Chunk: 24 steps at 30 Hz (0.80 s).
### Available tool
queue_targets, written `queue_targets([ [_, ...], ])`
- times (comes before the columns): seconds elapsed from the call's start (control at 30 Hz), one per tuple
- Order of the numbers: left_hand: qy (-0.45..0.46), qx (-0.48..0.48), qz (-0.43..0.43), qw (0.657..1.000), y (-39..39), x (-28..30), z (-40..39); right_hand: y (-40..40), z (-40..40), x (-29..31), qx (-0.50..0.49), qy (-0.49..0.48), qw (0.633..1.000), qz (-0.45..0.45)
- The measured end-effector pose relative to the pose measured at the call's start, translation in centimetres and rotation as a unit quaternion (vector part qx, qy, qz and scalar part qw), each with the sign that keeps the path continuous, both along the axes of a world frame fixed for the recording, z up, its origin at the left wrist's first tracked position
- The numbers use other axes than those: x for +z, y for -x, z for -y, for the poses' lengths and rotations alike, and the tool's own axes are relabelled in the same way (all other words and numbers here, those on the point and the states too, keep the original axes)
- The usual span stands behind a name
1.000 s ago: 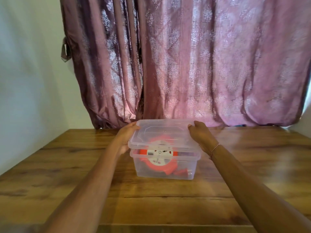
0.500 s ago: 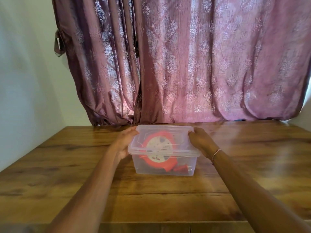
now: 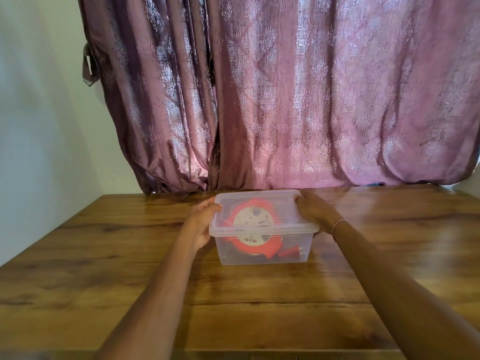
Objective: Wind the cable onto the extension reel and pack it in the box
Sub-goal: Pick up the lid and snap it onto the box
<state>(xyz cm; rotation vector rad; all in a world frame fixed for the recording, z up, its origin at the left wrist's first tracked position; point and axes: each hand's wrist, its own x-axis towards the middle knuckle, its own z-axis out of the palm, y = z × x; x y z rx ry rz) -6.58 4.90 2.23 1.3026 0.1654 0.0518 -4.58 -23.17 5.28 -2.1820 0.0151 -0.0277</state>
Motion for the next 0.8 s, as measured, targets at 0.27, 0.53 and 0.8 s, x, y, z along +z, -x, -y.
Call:
queue_targets([
  [0.27,-0.166,0.044,-0.077,0.982,0.7,0.8,0.2,0.2,0.4,-0.2,-0.065,-0.095,0.983,-0.144],
  [0.53,-0.094,0.171,-0.063,0.979,1.2,0.6,1.3,0.5,1.0,-1.5,-0.137,-0.156,0.976,0.07],
  [0.8,0.055,0.065,-0.028,0.996,4.0,-0.4,2.3,2.3,0.4,-2.9,-0.033,-0.476,0.878,-0.042],
])
